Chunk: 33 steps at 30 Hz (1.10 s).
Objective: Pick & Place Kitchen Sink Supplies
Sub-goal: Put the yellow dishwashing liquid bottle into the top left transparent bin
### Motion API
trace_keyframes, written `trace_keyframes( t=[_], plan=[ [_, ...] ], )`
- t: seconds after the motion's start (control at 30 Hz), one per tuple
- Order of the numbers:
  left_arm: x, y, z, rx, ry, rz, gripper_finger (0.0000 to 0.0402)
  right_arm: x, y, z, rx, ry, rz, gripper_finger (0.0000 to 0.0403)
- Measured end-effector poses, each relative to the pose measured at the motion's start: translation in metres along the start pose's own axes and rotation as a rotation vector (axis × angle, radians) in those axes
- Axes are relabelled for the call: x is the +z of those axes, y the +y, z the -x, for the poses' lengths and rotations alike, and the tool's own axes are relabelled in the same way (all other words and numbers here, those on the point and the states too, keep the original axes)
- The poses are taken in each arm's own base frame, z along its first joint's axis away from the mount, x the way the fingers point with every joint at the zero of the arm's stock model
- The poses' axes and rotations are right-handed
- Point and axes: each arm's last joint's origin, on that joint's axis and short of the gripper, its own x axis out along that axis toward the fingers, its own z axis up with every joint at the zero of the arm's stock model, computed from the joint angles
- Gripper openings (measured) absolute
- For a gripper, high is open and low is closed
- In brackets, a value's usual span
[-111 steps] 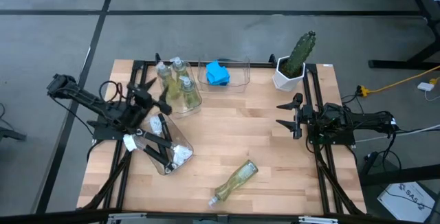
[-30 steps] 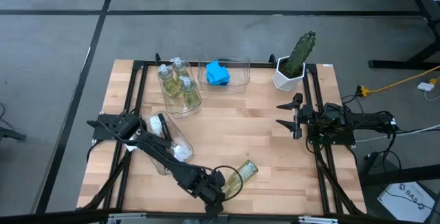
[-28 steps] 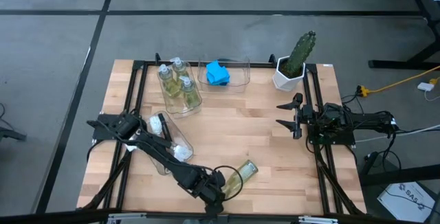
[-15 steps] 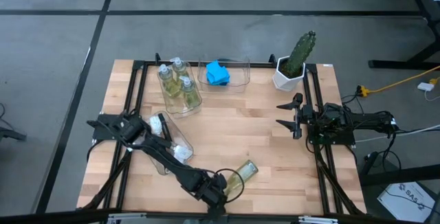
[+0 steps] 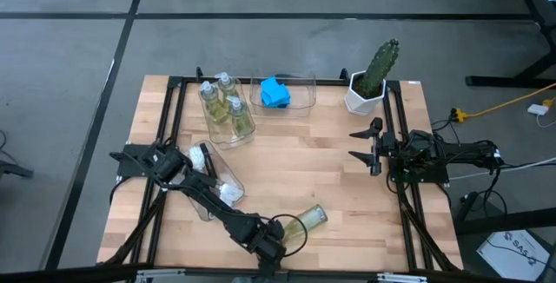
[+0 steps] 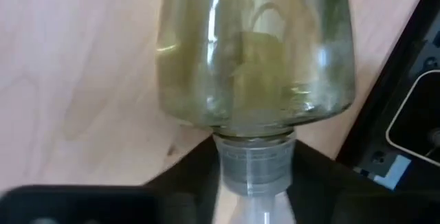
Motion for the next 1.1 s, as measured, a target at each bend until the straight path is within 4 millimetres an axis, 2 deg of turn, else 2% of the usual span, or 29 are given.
trace_keyframes(
  t=[0.07, 0.17, 0.23, 0.37, 0.67, 0.87, 1.1],
  plan=[
    [0.002, 0.002, 0.0, 0.007, 0.006, -0.018, 0.01, 0.0, 0.0, 0.0, 0.0, 0.0, 0.0, 0.0284],
    [0.008, 0.007, 0.006, 0.011, 0.029, -0.06, 0.0101, 0.0, 0.0, 0.0, 0.0, 0.0, 0.0, 0.0284],
    [0.012, 0.012, 0.018, 0.03, 0.04, -0.067, 0.0101, 0.0, 0.0, 0.0, 0.0, 0.0, 0.0, 0.0284],
    [0.02, 0.023, 0.048, 0.116, 0.081, -0.066, 0.0101, 0.0, 0.0, 0.0, 0.0, 0.0, 0.0, 0.0284],
    [0.044, 0.048, 0.131, 0.345, 0.255, -0.054, 0.0101, 0.0, 0.0, 0.0, 0.0, 0.0, 0.0, 0.0284],
    [0.075, 0.058, 0.163, 0.211, 0.222, -0.068, 0.0101, 0.0, 0.0, 0.0, 0.0, 0.0, 0.0, 0.0284],
    [0.108, 0.084, 0.18, 0.066, 0.287, 0.068, 0.0101, 0.0, 0.0, 0.0, 0.0, 0.0, 0.0, 0.0284]
  ],
)
